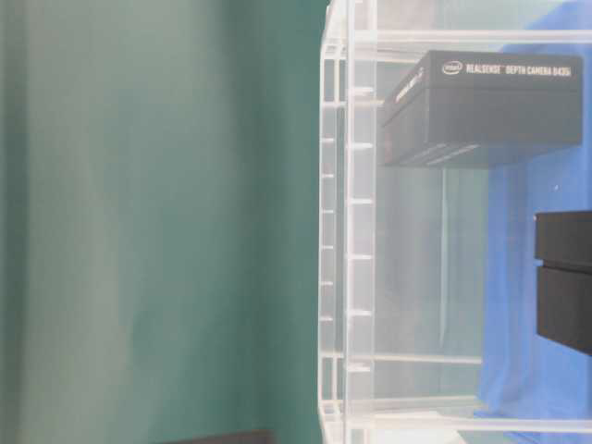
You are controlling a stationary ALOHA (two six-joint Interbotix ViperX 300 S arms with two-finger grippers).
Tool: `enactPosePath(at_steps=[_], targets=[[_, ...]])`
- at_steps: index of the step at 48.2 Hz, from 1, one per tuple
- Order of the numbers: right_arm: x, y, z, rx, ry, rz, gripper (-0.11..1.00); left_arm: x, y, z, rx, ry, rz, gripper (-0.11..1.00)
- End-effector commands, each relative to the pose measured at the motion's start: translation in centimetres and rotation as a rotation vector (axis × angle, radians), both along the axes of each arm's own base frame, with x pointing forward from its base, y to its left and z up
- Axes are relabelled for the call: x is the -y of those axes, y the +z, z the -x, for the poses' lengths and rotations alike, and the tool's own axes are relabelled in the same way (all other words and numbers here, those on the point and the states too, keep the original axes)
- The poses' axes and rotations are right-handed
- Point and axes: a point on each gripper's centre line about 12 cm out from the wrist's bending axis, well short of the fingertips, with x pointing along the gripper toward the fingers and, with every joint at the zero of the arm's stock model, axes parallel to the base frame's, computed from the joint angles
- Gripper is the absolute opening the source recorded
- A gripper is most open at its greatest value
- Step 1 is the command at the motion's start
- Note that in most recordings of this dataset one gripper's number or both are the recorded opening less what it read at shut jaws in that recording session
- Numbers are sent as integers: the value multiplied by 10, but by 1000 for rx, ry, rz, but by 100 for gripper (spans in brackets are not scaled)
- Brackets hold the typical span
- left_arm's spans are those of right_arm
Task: Take the box out of the case with the left arm.
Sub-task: 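Carry the held boxes to the front left, outside the case, then lower the boxes onto the cloth left of the middle pair and open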
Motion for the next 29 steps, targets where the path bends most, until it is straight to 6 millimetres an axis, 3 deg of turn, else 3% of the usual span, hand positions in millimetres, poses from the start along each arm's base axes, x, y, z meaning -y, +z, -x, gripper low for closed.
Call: enactPosePath(at_steps=[1, 29], targets=[[0, 3, -1, 9, -1, -3, 2, 1, 2, 1, 32, -3, 7, 63], [0, 3, -1, 9, -3, -2, 2, 0, -99, 0, -31, -14, -19, 63]])
